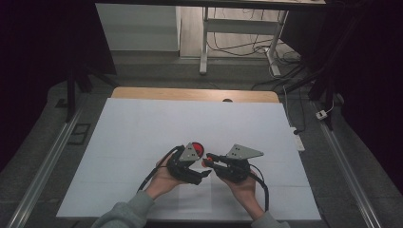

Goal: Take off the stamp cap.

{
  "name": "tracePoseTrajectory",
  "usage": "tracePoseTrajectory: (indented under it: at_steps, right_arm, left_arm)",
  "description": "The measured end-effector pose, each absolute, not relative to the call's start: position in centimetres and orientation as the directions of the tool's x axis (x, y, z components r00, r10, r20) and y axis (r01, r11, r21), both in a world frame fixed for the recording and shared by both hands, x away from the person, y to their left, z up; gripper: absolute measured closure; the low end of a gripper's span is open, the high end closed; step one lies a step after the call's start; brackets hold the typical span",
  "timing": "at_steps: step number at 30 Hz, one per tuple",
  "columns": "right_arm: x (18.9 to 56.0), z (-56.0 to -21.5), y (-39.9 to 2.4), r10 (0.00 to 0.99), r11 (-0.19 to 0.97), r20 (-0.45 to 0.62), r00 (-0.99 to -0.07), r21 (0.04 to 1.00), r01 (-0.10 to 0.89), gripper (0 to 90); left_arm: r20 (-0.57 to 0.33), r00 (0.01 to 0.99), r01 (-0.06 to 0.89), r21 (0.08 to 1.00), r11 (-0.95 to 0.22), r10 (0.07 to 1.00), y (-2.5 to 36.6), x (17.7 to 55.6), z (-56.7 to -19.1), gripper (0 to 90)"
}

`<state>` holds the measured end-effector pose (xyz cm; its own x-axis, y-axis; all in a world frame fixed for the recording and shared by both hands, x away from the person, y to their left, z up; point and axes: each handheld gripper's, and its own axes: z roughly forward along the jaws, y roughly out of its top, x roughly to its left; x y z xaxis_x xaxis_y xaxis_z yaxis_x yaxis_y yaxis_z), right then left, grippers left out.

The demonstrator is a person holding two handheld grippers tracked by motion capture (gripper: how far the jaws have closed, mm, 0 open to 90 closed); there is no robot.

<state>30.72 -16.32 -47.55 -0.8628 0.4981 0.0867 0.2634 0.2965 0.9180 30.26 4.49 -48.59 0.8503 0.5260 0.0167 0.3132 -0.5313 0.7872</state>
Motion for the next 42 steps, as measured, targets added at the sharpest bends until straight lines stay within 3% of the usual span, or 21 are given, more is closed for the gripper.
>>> tracePoseTrajectory:
  at_steps: [11, 25, 42]
  right_arm:
    - [30.7, -47.7, -16.2, 0.496, 0.303, 0.086, -0.864, 0.915, 0.265, 72.0]
    - [30.7, -47.9, -16.2, 0.496, 0.299, 0.094, -0.863, 0.915, 0.271, 72.0]
    - [30.9, -47.8, -16.5, 0.499, 0.272, 0.124, -0.858, 0.917, 0.291, 72.0]
  left_arm:
    - [0.017, 0.852, 0.318, 0.777, -0.543, 0.523, 3.9, 30.3, -49.2, 24.2]
    - [0.04, 0.848, 0.303, 0.781, -0.546, 0.528, 4.0, 30.3, -49.5, 42.7]
    - [0.088, 0.856, 0.257, 0.782, -0.568, 0.509, 3.9, 30.0, -49.6, 58.6]
